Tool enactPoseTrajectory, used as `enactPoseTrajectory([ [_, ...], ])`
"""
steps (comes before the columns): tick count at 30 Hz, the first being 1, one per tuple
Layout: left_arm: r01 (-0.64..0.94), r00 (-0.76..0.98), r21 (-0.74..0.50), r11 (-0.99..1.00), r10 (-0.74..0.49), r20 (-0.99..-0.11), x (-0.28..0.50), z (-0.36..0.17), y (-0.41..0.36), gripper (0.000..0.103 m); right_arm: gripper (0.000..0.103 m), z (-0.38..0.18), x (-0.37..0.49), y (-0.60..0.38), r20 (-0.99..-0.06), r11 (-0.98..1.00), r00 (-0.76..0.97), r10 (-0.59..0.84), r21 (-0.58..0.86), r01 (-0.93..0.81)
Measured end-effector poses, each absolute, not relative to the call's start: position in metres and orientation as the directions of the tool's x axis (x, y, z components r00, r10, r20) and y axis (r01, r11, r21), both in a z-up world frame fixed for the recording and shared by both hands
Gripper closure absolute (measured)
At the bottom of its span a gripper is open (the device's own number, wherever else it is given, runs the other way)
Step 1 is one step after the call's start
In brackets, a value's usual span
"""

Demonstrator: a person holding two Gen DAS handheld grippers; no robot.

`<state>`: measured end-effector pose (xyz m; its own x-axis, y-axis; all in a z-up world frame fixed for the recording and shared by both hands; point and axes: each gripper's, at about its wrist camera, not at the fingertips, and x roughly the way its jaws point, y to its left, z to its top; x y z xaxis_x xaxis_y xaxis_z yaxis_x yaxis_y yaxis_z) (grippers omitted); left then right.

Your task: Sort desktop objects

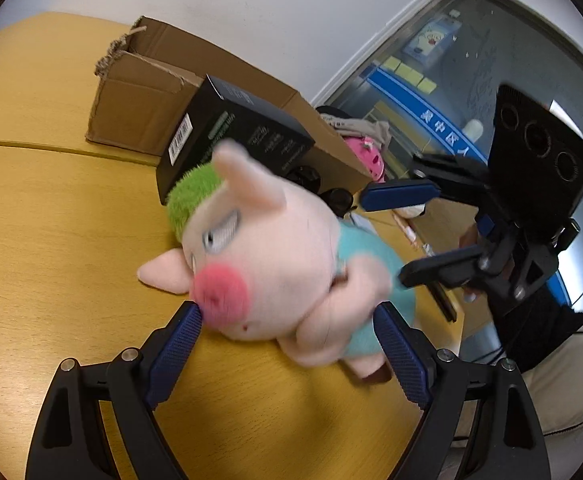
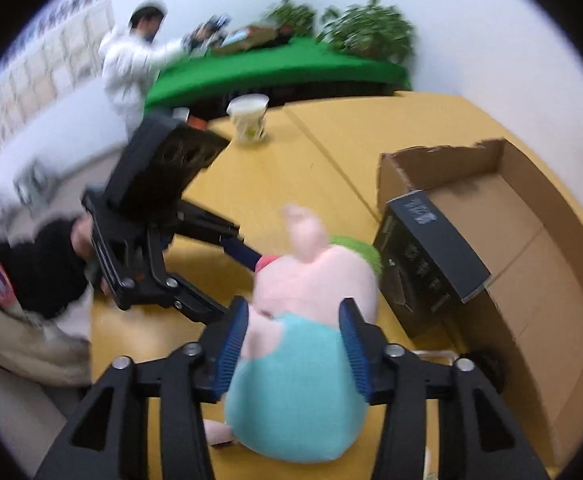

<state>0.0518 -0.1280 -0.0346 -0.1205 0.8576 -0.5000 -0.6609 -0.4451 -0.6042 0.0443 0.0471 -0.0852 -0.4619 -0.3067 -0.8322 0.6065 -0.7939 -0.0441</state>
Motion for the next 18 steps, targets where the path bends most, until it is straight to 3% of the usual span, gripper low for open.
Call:
enactPoseTrajectory([
  [2,-0.661,-0.113,-0.604,-0.445,0.855,-0.507,0.054,-0.038,-0.124,0.013,0.056,-0.094,0.033,0.044,-0.855,-0.784,-0.429,-0.292,-0.043,0.620],
  [8,-0.651,-0.130,-0.610,-0.452,0.858,-0.497,0.054,-0.044,-0.127,0.013,0.056,-0.086,0.008,0.076,-0.828,-0.819,-0.379,-0.412,0.156,0.552],
  [9,-0.649,-0.133,-0.610,-0.454,0.858,-0.497,0.053,-0.046,-0.130,0.013,0.052,-0.084,0.005,0.081,-0.822,-0.821,-0.374,-0.430,0.184,0.540],
  [12,-0.643,-0.130,-0.619,-0.452,0.860,-0.493,0.049,-0.052,-0.131,0.013,0.037,-0.085,0.000,0.086,-0.835,-0.823,-0.370,-0.407,0.160,0.546],
  [18,-0.647,-0.115,-0.612,-0.455,0.851,-0.512,0.048,-0.061,-0.122,0.010,0.039,-0.101,0.006,0.066,-0.869,-0.789,-0.313,-0.384,0.133,0.600],
])
